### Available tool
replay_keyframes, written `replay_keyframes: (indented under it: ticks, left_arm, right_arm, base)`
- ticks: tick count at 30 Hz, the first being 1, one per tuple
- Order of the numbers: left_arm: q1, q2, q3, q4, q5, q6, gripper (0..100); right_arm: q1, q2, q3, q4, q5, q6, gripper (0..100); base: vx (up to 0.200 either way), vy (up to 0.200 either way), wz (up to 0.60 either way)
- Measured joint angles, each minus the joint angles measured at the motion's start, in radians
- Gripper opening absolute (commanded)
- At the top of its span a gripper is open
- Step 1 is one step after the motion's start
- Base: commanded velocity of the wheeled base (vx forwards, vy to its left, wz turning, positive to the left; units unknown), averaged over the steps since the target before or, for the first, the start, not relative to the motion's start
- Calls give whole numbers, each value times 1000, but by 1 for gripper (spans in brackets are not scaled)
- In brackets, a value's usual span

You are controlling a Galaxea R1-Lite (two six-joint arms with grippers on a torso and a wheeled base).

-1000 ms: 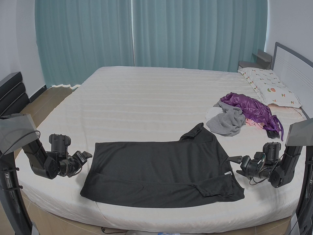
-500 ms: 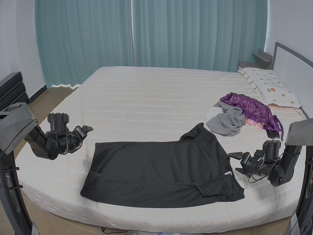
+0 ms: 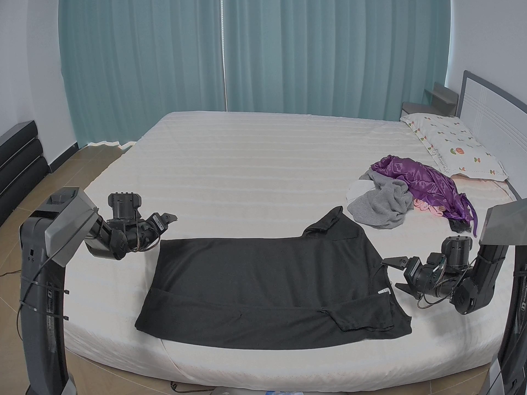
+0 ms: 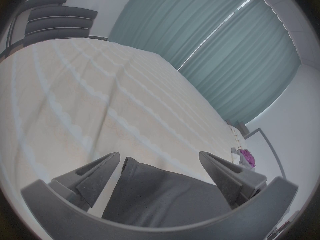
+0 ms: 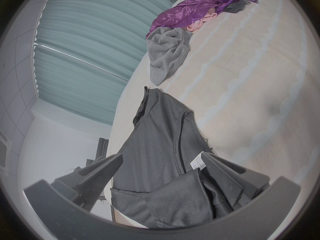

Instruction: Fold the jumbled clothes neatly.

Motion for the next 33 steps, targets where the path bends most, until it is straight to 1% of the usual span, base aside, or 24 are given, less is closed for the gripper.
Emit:
replay_keyframes:
  ticks: [6, 17, 18, 26, 29, 33]
  left_arm:
    - [-3, 60, -30, -3, 1, 13, 100]
    - [-5, 97, -52, -4, 11, 14, 100]
    - [-5, 100, -57, -3, 13, 14, 0]
    - [-5, 113, -66, -5, 40, 14, 0]
    - [-5, 115, -74, -6, 61, 14, 0]
    - [-5, 125, -99, -5, 108, 12, 0]
  right_arm:
    - [4, 0, 3, -4, 0, 0, 100]
    - [6, 0, 5, -7, 0, 0, 100]
    - [6, 0, 5, -9, 0, 0, 100]
    - [6, 1, 6, -9, 0, 0, 100]
    - [6, 1, 6, -9, 0, -1, 100]
    - [6, 1, 6, -9, 0, -1, 100]
  base:
    - [0, 0, 0]
    - [0, 0, 0]
    - [0, 0, 0]
    - [0, 0, 0]
    - [0, 0, 0]
    - [0, 0, 0]
